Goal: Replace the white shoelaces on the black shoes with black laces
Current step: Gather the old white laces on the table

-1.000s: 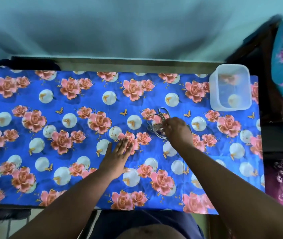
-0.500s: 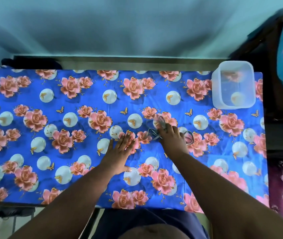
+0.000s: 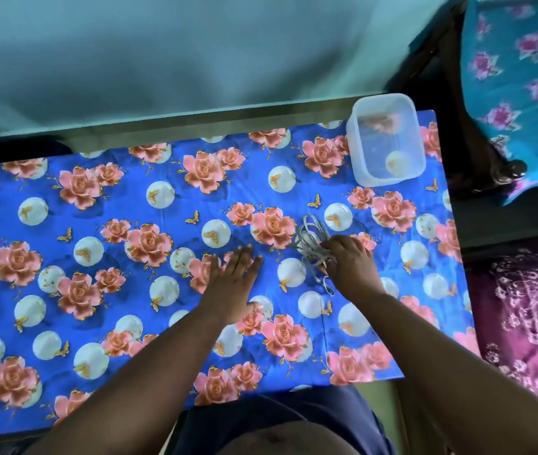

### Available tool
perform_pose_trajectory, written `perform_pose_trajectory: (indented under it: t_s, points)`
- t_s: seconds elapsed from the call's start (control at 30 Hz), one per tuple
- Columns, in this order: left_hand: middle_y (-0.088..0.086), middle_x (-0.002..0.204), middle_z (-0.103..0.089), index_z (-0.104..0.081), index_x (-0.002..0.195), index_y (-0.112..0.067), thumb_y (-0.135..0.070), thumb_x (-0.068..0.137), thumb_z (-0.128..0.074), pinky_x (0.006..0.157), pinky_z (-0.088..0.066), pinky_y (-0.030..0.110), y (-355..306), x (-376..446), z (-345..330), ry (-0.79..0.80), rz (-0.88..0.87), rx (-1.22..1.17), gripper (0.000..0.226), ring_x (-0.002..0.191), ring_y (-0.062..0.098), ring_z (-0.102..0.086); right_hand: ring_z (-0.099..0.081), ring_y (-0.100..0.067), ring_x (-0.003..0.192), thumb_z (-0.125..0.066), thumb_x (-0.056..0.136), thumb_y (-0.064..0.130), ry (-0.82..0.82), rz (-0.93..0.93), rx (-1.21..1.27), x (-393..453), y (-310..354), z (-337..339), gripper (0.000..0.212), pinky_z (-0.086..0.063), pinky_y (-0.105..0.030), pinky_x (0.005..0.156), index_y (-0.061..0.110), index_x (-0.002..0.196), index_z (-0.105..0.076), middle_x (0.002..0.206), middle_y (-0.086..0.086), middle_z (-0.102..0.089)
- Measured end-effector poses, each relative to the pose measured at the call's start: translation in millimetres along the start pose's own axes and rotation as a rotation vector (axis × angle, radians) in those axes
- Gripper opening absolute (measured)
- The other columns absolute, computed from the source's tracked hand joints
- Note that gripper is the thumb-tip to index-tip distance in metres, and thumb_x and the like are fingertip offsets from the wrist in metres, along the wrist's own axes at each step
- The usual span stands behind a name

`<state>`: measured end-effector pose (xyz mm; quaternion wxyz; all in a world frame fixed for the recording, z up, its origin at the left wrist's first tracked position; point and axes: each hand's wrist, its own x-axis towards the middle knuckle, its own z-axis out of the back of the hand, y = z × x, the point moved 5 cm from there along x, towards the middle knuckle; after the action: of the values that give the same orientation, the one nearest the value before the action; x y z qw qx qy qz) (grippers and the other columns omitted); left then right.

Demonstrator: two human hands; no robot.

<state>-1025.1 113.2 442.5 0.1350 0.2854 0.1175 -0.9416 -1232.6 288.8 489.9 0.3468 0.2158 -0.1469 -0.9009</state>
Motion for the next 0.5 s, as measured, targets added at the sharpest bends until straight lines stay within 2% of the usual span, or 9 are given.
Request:
perform_pose_trajectory:
  t_s: [0.1, 0.17, 0.23, 0.27, 0.37, 0.43, 0.5]
  points:
    - [0.009, 0.167, 0.025, 0.019, 0.160, -0.023, -0.072, 0.086, -0.059, 0.116, -0.002, 0.074, -17.4, 16.2, 12.7, 0.026, -0.008, 0.048, 0.118, 0.156, 0.030, 0.017, -0.040, -0.032, 0.137, -0.072, 0.083, 0.034, 0.027, 0.010, -0.100, -10.1, -15.8, -0.3, 0.062, -0.041, -0.058, 0.105, 0.026, 0.141, -0.049, 0.142, -0.004, -0.047]
    - [0.010, 0.167, 0.026, 0.021, 0.159, -0.022, -0.074, 0.084, -0.059, 0.115, -0.007, 0.077, -25.1, 21.9, 16.3, 0.048, -0.011, 0.079, 0.122, 0.156, 0.031, 0.018, -0.014, -0.037, 0.153, -0.076, 0.080, 0.054, 0.222, -0.038, -0.156, -13.3, -17.7, -10.6, 0.101, -0.028, -0.066, 0.116, 0.032, 0.158, -0.016, 0.162, -0.009, -0.019]
    - [0.009, 0.166, 0.030, 0.021, 0.159, -0.022, -0.074, 0.082, -0.062, 0.113, -0.006, 0.079, -28.5, 25.5, 17.3, 0.082, -0.009, 0.068, 0.124, 0.155, 0.031, 0.021, 0.012, -0.041, 0.154, -0.079, 0.070, 0.065, 0.398, -0.005, -0.321, -17.0, -11.1, -26.5, 0.130, -0.016, -0.071, 0.115, 0.040, 0.157, 0.015, 0.167, -0.008, 0.016]
    - [0.008, 0.165, 0.032, 0.021, 0.159, -0.023, -0.073, 0.082, -0.064, 0.112, -0.006, 0.079, -30.9, 26.7, 18.4, 0.102, -0.007, 0.058, 0.125, 0.154, 0.031, 0.023, 0.017, -0.043, 0.152, -0.081, 0.067, 0.065, 0.426, 0.033, -0.395, -18.2, -8.0, -34.2, 0.137, -0.016, -0.073, 0.113, 0.041, 0.155, 0.021, 0.165, -0.008, 0.026]
    - [0.006, 0.163, 0.035, 0.022, 0.158, -0.024, -0.071, 0.081, -0.067, 0.111, -0.009, 0.079, -31.9, 29.0, 18.3, 0.132, 0.010, 0.035, 0.127, 0.153, 0.031, 0.026, 0.018, -0.045, 0.151, -0.086, 0.067, 0.057, 0.420, 0.097, -0.470, -13.5, -0.7, -48.8, 0.139, -0.019, -0.075, 0.113, 0.044, 0.155, 0.021, 0.163, -0.007, 0.032]
    - [0.006, 0.163, 0.035, 0.024, 0.158, -0.024, -0.072, 0.081, -0.066, 0.111, -0.011, 0.079, -32.5, 28.5, 19.0, 0.152, 0.015, 0.035, 0.128, 0.153, 0.031, 0.026, 0.014, -0.046, 0.152, -0.082, 0.073, 0.057, 0.443, 0.117, -0.494, -9.0, -0.6, -50.2, 0.130, -0.021, -0.072, 0.114, 0.044, 0.156, 0.018, 0.166, -0.007, 0.026]
    - [0.008, 0.164, 0.034, 0.025, 0.158, -0.024, -0.075, 0.081, -0.063, 0.111, -0.013, 0.078, -33.5, 29.2, 18.1, 0.163, 0.015, 0.059, 0.127, 0.153, 0.032, 0.024, 0.004, -0.045, 0.153, -0.075, 0.083, 0.053, 0.438, 0.152, -0.480, -5.8, -1.1, -42.6, 0.111, -0.027, -0.064, 0.115, 0.043, 0.159, 0.005, 0.169, -0.008, 0.012]
